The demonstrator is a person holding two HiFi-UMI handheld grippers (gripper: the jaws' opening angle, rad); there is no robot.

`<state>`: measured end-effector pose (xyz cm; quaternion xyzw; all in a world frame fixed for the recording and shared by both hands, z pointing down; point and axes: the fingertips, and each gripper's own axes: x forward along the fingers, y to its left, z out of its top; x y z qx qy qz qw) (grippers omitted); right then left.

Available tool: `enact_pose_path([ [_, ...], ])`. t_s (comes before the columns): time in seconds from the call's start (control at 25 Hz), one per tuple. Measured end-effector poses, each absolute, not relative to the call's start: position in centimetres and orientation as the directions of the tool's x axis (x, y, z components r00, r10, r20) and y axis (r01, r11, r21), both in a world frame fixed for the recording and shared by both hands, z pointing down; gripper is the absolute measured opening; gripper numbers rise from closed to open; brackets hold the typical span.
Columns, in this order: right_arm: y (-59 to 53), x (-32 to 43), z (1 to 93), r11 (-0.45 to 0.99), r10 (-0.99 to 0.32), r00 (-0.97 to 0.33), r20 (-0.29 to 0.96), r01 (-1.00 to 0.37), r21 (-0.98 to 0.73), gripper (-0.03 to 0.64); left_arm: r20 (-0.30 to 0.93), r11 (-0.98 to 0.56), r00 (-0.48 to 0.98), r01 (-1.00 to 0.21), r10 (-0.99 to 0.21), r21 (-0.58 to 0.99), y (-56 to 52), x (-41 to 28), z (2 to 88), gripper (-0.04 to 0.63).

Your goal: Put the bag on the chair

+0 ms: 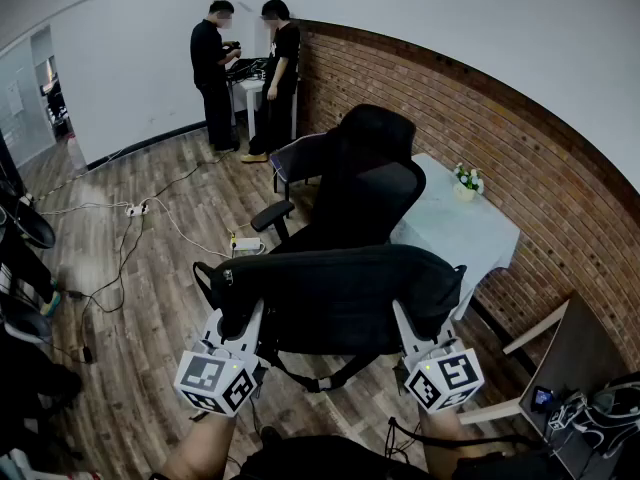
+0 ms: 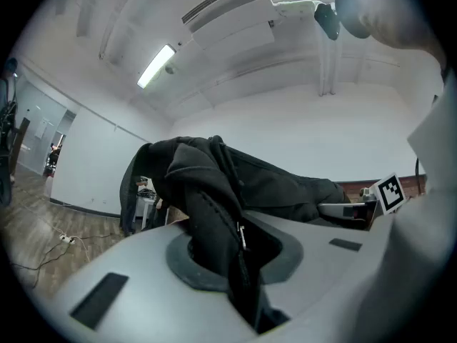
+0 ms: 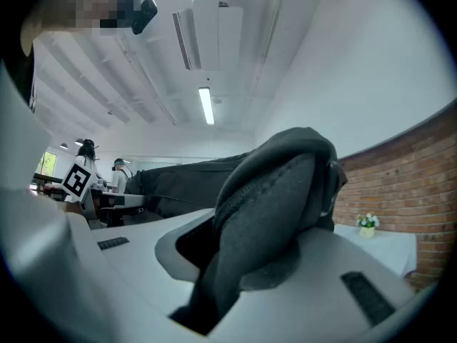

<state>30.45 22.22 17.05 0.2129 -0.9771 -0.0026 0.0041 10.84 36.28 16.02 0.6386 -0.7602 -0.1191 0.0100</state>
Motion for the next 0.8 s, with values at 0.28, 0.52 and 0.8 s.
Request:
enact_pose_path([
  [0.28, 22.04, 30.51, 17.07, 0.909, -0.417, -0.909, 0.009, -0.417, 0.007, 0.089, -0.132, 0.158, -0.183, -0.971, -0.974, 0.181, 36.21, 11.05, 16.12, 0.049],
  [0.52, 21.93, 30.43, 17.16, 0.909, -0.418, -0.909, 0.006, -0.418, 0.012, 0.089, -0.136, 0.155, -0.180, -0.972, -0.974, 0.176, 36.06, 10.97, 16.12, 0.049],
  [0.8, 22.42, 30.04, 16.67, 0.919, -0.393, -0.919, -0.029, -0.393, 0.013, 0.089, -0.145, 0.145, -0.172, -0.973, -0.974, 0.179, 36.23, 10.35, 15.81, 0.049],
])
